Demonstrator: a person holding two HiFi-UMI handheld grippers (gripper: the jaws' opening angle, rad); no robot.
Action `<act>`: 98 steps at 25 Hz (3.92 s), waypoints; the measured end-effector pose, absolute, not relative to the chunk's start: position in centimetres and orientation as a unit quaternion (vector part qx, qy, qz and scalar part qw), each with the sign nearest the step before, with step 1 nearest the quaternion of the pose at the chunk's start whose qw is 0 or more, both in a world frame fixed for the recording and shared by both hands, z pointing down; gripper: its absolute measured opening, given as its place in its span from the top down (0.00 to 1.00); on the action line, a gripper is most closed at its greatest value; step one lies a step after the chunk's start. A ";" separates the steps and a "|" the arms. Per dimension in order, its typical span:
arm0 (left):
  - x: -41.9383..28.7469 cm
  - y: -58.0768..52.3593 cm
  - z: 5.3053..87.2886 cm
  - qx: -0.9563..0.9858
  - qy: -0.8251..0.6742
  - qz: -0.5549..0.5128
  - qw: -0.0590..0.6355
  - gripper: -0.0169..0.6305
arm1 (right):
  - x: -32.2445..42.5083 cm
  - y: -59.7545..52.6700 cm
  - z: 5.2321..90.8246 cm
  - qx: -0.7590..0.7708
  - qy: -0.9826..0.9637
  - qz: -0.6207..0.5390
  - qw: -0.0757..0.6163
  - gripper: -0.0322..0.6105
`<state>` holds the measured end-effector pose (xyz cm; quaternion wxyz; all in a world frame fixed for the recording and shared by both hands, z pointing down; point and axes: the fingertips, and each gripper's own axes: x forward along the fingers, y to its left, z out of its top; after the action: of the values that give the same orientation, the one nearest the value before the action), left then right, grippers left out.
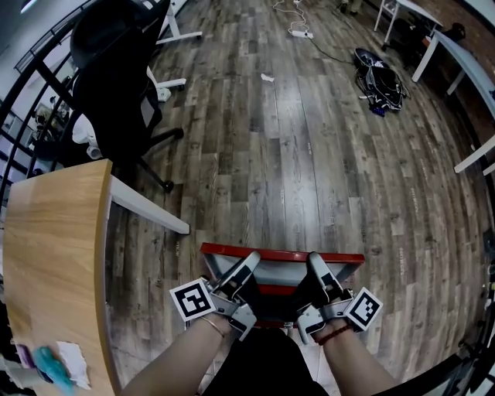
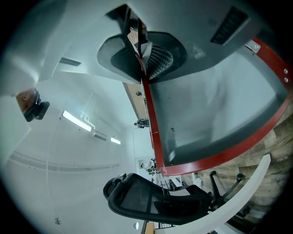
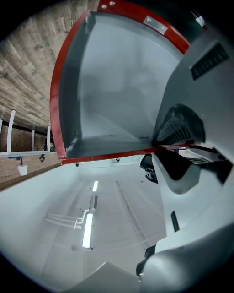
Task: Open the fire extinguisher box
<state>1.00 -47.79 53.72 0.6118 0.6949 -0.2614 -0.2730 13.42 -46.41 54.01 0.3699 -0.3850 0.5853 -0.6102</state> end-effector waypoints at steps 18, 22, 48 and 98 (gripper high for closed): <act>1.5 -51.0 55.3 0.668 -0.279 -0.294 0.624 0.92 | 14.0 -49.5 55.8 -0.414 0.577 -0.601 0.368 0.89; 1.4 -51.5 55.6 0.660 -0.284 -0.308 0.624 0.92 | 13.9 -49.9 56.1 -0.415 0.575 -0.599 0.371 0.89; 1.9 -54.7 58.8 0.646 -0.303 -0.337 0.614 0.92 | 14.6 -52.9 59.6 -0.389 0.571 -0.610 0.388 0.86; -2.6 -51.3 51.8 0.630 -0.327 -0.346 0.614 0.83 | 17.0 -48.4 52.0 -0.428 0.553 -0.592 0.400 0.69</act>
<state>-2.56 -51.30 51.75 0.6141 0.6295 -0.3269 -0.3460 17.02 -48.36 51.99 0.3999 -0.4285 0.5531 -0.5921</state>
